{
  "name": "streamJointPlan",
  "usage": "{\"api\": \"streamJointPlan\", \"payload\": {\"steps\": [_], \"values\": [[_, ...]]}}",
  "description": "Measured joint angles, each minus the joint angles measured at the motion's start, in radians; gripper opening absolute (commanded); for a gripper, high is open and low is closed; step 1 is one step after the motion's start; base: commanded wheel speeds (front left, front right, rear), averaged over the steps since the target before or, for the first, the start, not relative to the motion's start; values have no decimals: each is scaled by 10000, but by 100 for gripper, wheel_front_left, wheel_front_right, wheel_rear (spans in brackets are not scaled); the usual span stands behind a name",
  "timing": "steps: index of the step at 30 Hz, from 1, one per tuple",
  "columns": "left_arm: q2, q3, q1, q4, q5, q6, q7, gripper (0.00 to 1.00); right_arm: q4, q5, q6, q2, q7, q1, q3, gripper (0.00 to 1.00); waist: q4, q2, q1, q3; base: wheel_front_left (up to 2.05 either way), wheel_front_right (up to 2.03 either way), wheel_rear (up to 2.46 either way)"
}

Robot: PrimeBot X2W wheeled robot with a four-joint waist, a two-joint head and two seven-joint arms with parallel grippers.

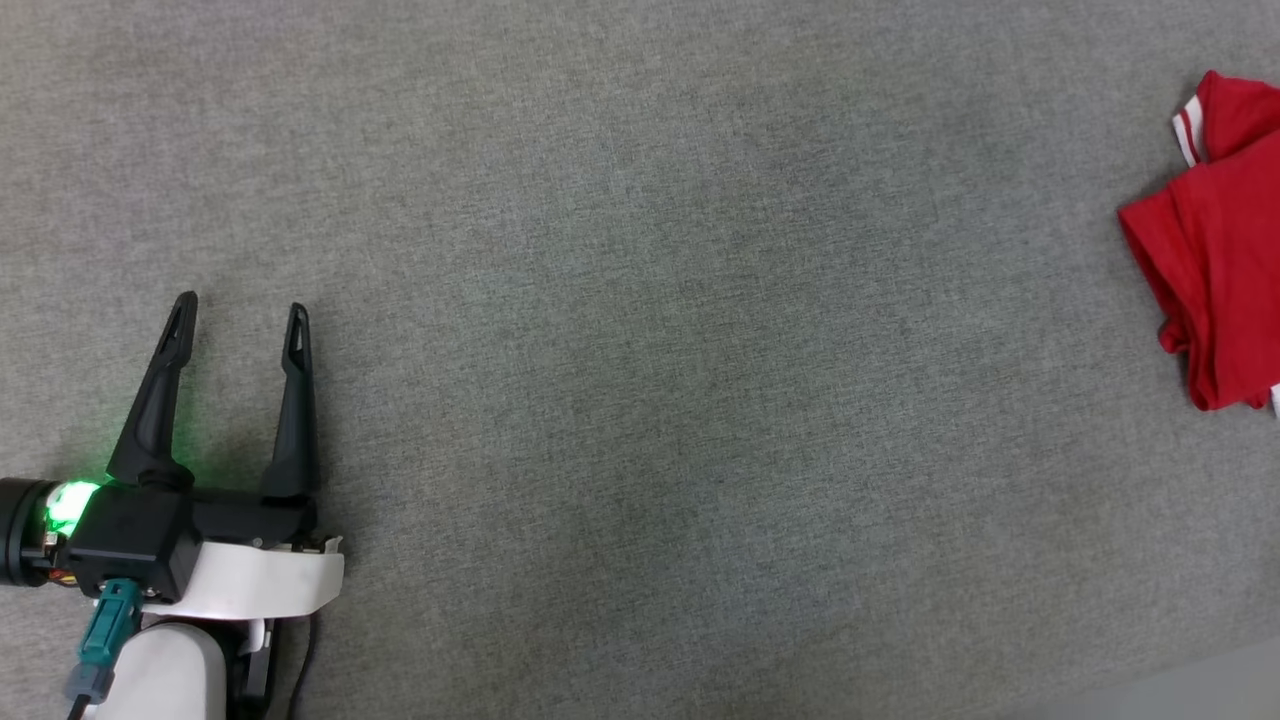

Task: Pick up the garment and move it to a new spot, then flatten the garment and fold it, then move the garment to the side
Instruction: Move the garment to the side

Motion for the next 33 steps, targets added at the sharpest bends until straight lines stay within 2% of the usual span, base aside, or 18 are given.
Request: {"api": "streamJointPlan", "payload": {"steps": [1,2,3,7,11,16,19,26,33], "values": [[0,2,-12,-2,-17,-2,-6,100,153,-73,0,178,10,-30,-125,0,6,0,0,24,0,0,0],[-10,4,-21,15,-35,-2,-17,100,313,-203,-2,385,35,-52,-265,35,14,0,0,7,0,0,0],[-25,-4,-40,65,-44,-6,-17,100,384,-449,0,520,-17,-49,-314,100,29,0,1,-43,0,0,0],[-178,-73,-85,276,-48,4,-12,100,500,-1718,0,696,-671,-267,-999,100,125,0,1,-406,0,0,0],[-451,-151,45,422,-50,65,-10,100,171,-2890,0,809,-1737,-401,-1195,100,262,0,0,-936,0,0,0],[-708,-213,245,568,-79,151,13,100,-314,-3496,0,1168,-3440,-587,-947,100,481,0,0,-1631,0,0,0],[-803,-238,350,633,-81,165,13,100,-692,-3749,0,1511,-4899,-709,-654,100,650,0,-1,-2020,0,0,0],[-1055,-435,705,915,-130,249,15,100,-1007,-3900,0,2924,-7162,-512,221,100,1148,0,-1,-2856,0,0,0],[-1216,-640,1070,1120,-138,395,13,100,-1515,-3498,0,4362,-7938,847,715,100,1711,0,-1,-3643,0,0,0]]}}
